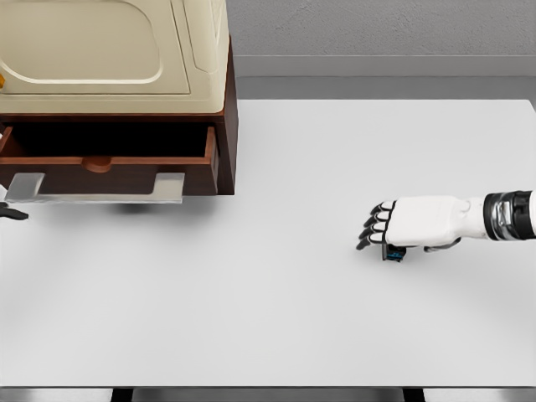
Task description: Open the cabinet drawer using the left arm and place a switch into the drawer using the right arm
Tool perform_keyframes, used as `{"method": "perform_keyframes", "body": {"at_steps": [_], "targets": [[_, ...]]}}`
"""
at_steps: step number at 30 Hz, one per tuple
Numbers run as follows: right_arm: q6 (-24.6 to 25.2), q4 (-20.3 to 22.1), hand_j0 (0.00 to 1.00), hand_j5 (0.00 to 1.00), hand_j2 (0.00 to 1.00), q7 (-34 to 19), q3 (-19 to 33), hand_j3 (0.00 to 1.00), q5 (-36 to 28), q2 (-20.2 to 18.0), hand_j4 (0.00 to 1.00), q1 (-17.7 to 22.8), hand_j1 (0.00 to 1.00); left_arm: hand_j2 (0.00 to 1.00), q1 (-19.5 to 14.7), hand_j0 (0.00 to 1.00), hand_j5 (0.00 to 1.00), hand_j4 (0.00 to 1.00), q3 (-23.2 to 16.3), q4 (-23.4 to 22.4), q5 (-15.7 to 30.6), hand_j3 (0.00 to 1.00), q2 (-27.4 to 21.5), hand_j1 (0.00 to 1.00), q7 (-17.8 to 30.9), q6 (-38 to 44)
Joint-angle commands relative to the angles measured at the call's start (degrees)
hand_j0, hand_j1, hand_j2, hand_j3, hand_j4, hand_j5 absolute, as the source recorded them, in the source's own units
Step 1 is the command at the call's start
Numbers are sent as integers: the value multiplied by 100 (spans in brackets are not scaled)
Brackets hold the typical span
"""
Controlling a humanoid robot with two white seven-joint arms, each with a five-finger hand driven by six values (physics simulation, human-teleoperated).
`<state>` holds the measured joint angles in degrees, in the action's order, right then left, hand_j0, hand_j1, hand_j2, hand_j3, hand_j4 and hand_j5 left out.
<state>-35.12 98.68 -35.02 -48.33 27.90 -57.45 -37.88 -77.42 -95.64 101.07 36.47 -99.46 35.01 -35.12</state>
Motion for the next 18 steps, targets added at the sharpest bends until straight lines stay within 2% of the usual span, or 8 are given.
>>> {"method": "perform_keyframes", "body": {"at_steps": [1,5,8,13,18], "targets": [[12,2,84,84,84,2,-19,84,-22,-3,84,0,84,100,-1,100,100,100,142,1,378,100,-54,100,-1,12],[12,2,81,81,81,2,-54,81,-22,-3,81,0,81,100,-1,100,100,100,670,-8,958,100,-54,100,-1,12],[12,2,81,81,81,2,-54,81,-22,-3,81,9,81,100,-28,100,100,100,1065,-8,1108,100,-54,100,-1,12],[12,-7,81,81,81,2,-54,81,-22,-3,81,0,81,100,-133,100,100,100,1162,-8,1108,100,-54,100,-1,295],[12,-7,71,71,71,2,-54,71,-30,-3,71,0,71,100,-133,100,100,100,1153,-8,1108,100,-54,100,-1,295]]}}
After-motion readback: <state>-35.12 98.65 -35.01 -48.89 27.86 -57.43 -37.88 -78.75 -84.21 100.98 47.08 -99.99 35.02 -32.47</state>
